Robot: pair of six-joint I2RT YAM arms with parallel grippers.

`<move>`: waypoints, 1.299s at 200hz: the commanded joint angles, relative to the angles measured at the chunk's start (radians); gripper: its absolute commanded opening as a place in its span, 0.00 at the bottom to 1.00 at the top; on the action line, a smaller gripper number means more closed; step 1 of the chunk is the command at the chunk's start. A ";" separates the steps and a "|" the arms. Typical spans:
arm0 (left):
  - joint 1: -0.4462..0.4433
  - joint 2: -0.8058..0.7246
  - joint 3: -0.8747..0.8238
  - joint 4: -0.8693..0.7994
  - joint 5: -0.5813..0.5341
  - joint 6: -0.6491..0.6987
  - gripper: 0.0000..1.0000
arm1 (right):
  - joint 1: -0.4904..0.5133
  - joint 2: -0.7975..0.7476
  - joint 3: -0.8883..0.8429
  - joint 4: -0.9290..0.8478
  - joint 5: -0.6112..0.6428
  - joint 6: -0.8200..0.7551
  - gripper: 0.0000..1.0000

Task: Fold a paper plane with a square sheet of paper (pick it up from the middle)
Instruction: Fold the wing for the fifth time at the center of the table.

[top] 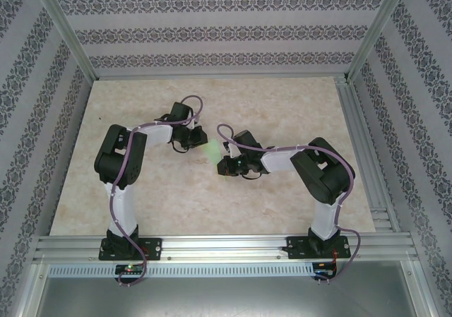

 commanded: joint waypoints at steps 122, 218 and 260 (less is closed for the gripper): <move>-0.086 -0.148 -0.122 0.082 -0.005 -0.020 0.19 | -0.003 0.070 -0.083 -0.238 0.103 -0.011 0.07; -0.120 -0.030 -0.092 0.024 -0.099 -0.006 0.14 | -0.027 -0.107 0.012 -0.182 -0.020 -0.016 0.09; -0.119 -0.021 -0.117 0.046 -0.086 -0.006 0.14 | -0.033 -0.039 0.104 -0.183 -0.051 -0.020 0.09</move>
